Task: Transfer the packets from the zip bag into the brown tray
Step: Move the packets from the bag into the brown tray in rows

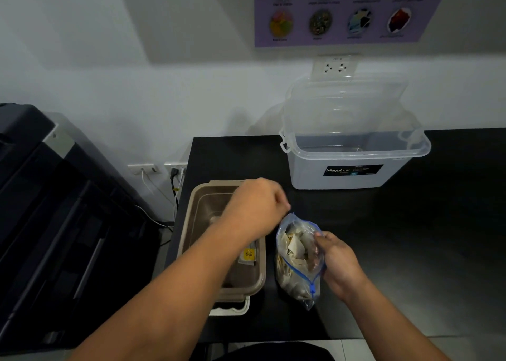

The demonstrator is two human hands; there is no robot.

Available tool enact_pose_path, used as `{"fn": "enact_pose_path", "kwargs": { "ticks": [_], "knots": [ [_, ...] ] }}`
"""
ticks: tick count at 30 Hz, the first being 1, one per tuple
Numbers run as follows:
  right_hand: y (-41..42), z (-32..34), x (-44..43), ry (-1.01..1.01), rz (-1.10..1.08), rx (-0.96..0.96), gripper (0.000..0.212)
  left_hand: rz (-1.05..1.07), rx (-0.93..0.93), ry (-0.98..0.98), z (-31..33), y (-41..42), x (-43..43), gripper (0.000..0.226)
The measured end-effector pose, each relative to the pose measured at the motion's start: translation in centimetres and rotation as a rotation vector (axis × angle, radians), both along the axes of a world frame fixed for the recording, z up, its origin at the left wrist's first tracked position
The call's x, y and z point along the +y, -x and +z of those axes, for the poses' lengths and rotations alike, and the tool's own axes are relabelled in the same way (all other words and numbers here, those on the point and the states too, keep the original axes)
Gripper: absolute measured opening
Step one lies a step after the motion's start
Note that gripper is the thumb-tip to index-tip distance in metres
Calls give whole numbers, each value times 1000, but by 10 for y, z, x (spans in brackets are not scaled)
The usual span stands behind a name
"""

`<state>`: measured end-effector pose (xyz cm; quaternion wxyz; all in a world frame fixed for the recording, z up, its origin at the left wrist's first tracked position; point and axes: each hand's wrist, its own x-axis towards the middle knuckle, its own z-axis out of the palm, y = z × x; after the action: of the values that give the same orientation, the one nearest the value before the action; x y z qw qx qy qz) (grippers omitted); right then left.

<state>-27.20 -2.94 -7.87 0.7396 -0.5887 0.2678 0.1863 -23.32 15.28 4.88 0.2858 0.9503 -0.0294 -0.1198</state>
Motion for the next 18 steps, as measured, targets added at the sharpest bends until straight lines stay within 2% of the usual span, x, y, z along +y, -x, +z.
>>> {"fn": "enact_pose_path", "kwargs": {
  "ticks": [2, 4, 6, 8, 15, 18],
  "knots": [
    [0, 0, 0, -22, -13, 2, 20, -157, 23, -46, -7, 0, -21, 8],
    [-1, 0, -2, -40, -23, 3, 19, -288, 96, -251, -26, -10, -45, 12],
    [-1, 0, -4, -33, -22, 5, 21, -349, 251, -453, -35, -18, -67, 18],
    [-2, -1, -6, -6, -22, 4, 24, -362, 344, -536, -44, -22, -81, 26],
    [-2, 1, -10, -18, -3, 11, 23, -315, 403, -551, -64, -20, -91, 32],
    [-3, 1, -11, -13, -5, 4, 23, -303, 426, -458, -61, -23, -82, 30]
  ]
}}
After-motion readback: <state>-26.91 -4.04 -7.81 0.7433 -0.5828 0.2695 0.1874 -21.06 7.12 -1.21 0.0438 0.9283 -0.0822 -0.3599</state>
